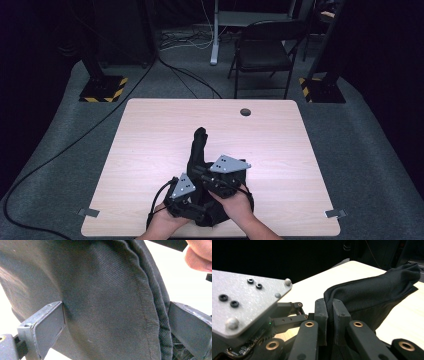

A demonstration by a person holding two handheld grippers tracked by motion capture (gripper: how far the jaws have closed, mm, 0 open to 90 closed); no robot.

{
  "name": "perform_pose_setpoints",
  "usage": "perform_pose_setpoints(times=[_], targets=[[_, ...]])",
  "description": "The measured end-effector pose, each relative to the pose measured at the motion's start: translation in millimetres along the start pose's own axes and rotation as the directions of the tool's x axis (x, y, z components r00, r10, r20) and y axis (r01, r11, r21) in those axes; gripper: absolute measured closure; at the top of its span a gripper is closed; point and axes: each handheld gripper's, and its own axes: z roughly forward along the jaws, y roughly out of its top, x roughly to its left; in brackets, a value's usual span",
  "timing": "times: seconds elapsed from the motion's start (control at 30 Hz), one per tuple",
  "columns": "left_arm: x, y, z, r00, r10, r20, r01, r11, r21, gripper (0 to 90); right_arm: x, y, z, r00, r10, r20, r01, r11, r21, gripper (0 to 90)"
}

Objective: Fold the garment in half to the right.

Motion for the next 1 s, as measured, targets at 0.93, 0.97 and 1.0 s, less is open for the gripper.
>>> perform_pose_setpoints(times=[0.93,0.97,1.0], targets=[[3.3,-10.3,4.5,0.9993,0.035,-0.013,-0.034,0.9975,0.062,2.8,-20.5,-22.7,-21.0,0.9965,0.022,0.081,-0.022,1.0,0.003,82.9],[3.3,-10.3,4.5,0.9993,0.035,-0.013,-0.034,0.9975,0.062,2.8,-20.5,-22.7,-21.0,0.9965,0.022,0.081,-0.022,1.0,0.003,82.9],[3.3,-10.8,4.6,0.9993,0.036,-0.012,-0.035,0.9974,0.063,2.8,-21.3,-23.9,-22.0,0.9962,0.024,0.084,-0.025,1.0,0.005,82.9]])
